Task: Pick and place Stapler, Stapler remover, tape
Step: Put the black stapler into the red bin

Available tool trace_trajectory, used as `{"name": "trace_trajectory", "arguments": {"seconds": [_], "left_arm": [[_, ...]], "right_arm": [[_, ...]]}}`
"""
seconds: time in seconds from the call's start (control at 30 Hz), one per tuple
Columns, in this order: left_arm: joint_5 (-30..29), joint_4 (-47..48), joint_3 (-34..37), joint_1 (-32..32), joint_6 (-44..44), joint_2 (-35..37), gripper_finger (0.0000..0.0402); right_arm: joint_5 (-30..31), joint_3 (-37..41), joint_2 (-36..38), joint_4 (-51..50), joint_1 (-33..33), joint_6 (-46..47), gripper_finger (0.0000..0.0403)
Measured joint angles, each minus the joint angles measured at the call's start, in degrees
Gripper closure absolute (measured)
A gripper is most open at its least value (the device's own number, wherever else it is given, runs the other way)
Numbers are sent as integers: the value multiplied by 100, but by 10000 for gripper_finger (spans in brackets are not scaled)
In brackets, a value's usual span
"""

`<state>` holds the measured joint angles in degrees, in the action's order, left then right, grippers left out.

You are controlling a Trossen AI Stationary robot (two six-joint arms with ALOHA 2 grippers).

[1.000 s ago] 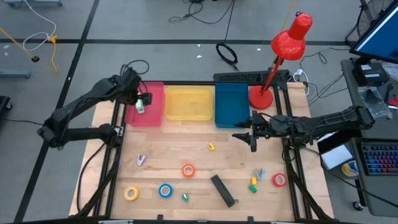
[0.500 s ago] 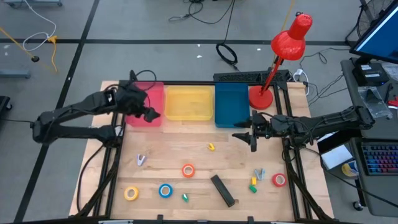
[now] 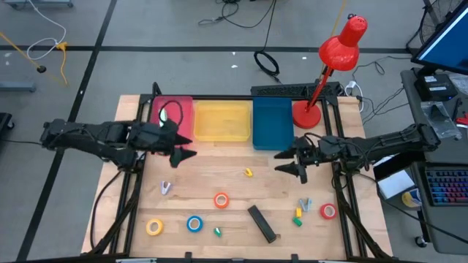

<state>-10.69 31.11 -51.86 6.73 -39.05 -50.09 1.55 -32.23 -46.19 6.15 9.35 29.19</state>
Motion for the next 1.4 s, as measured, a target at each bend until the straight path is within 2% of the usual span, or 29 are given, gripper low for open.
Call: {"name": "trace_trajectory", "arguments": {"seconds": [0.1,0.23,0.47,0.63,0.8,0.97,1.03,1.23,1.4], "left_arm": [[-272,-49,89,295,-57,68,66],[-439,-614,669,497,-155,399,66],[79,-1607,1924,708,-98,1321,66],[326,-1751,2401,887,-122,1918,66],[337,-1660,2485,1038,151,2341,66],[505,-1595,2485,1142,459,2611,66],[655,-1580,2485,1160,533,2657,66],[945,-1414,2485,1231,660,2660,66],[957,-1324,2485,1266,733,2660,66]], "right_arm": [[42,0,-2,258,313,36,165],[596,-2,-24,751,826,126,165],[1824,-138,-371,1149,1740,458,165],[2507,-907,-1115,1071,2209,436,165],[2700,-2164,-2038,-250,2422,792,165],[2634,-3566,-3023,-2400,2547,1911,165],[2369,-4080,-3396,-3169,2567,2417,165],[1057,-5059,-4382,-4646,2555,3870,165],[38,-5184,-4907,-5027,2554,4911,165]]}}
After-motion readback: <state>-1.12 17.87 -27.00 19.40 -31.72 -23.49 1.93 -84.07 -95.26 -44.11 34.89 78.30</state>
